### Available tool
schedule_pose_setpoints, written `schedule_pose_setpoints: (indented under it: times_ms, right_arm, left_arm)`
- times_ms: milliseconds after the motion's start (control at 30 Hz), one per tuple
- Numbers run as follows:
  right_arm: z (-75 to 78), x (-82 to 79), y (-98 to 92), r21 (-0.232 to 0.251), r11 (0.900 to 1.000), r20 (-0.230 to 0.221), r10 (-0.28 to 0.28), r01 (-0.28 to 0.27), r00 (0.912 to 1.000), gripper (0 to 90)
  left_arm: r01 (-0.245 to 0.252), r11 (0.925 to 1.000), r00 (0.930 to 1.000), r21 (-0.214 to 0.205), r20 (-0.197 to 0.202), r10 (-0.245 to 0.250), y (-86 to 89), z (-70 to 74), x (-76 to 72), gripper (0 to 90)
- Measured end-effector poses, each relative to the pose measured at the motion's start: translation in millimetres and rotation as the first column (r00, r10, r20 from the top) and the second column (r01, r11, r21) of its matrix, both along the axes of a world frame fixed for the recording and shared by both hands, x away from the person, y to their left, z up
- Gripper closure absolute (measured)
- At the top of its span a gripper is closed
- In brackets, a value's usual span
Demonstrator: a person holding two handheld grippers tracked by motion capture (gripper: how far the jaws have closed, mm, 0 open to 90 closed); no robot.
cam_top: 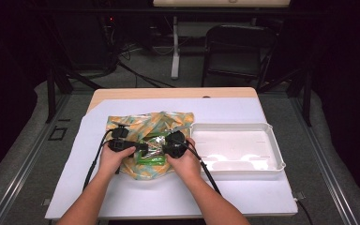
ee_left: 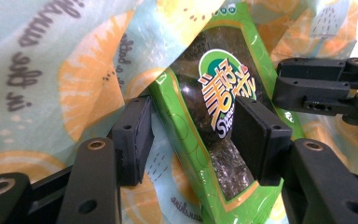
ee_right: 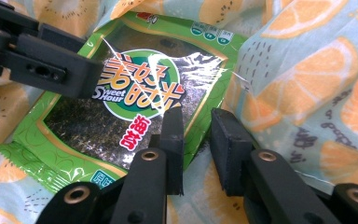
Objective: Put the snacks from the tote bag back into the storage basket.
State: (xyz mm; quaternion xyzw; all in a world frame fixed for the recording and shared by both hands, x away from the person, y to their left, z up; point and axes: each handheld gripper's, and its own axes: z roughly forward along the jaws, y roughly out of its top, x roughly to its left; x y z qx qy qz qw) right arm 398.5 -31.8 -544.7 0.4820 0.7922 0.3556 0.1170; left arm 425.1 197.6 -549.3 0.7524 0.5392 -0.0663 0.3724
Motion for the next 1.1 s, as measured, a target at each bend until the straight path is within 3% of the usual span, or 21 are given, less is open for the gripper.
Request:
schedule_pose_setpoints:
  times_ms: [467,1100]
  right_arm:
    - [-1.1,-0.6,-0.8,0.020,0.9997,-0.002,-0.011,0.011,0.9999,75.2]
    - [-1.3,-0.9,-3.4,0.017,0.9995,-0.008,-0.025,0.025,0.9997,75.4]
  left_arm:
    - [0.008,1.0000,0.9999,-0.003,0.010,-0.008,-1.9,-0.5,-0.3,47.5]
    - [-0.008,0.9953,0.9971,-0.096,0.074,0.016,0.7,15.8,-5.3,50.9]
